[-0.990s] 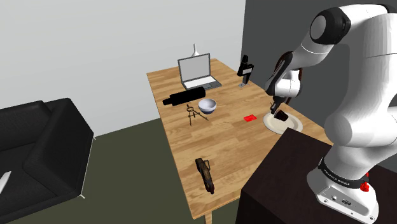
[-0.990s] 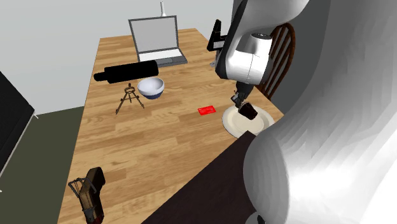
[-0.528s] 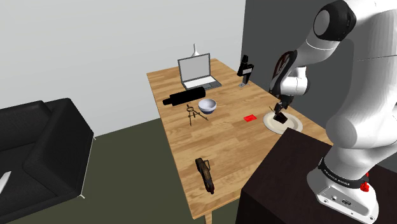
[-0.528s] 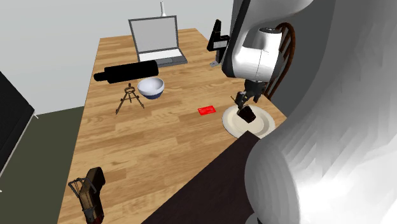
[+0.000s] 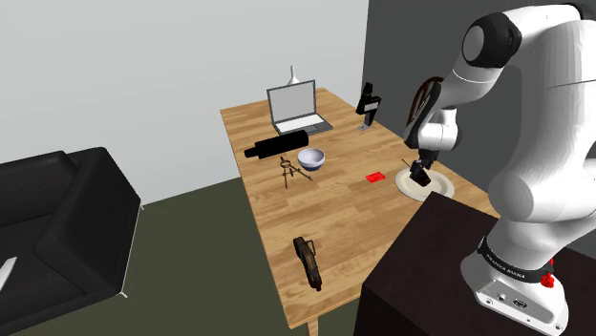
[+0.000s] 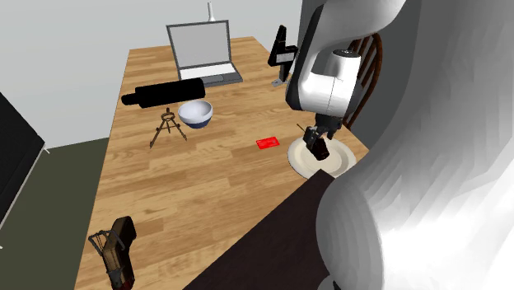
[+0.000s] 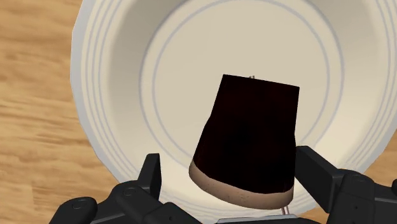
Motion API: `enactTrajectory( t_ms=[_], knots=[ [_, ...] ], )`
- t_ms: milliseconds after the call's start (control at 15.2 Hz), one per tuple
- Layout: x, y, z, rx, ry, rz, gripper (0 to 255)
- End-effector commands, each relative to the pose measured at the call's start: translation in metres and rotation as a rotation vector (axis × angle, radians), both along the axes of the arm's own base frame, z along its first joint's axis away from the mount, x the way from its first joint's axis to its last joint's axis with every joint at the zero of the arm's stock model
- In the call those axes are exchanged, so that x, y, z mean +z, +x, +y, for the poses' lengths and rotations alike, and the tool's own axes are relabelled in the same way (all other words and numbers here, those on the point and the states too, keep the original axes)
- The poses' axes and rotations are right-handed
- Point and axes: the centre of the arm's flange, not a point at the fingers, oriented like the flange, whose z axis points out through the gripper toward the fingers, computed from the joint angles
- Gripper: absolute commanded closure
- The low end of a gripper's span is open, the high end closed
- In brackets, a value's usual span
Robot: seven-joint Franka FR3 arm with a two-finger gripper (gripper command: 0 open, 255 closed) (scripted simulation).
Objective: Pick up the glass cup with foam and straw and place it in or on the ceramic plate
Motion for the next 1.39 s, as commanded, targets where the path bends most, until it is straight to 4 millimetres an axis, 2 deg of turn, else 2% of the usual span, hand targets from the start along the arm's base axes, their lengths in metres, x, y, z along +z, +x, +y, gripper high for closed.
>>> enactTrajectory(
  t_ms=[0, 330, 396, 990, 1320],
  knots=[
    [-0.001, -0.001, -0.001, -0.002, 0.0, 0.001, 0],
    [-0.001, -0.001, -0.001, -0.002, 0.0, 0.001, 0],
    [-0.001, -0.001, -0.001, -0.002, 0.0, 0.001, 255],
    [-0.001, -0.001, -0.001, -0.002, 0.0, 0.001, 255],
    [0.025, -0.001, -0.001, -0.002, 0.0, 0.001, 255]
  ],
)
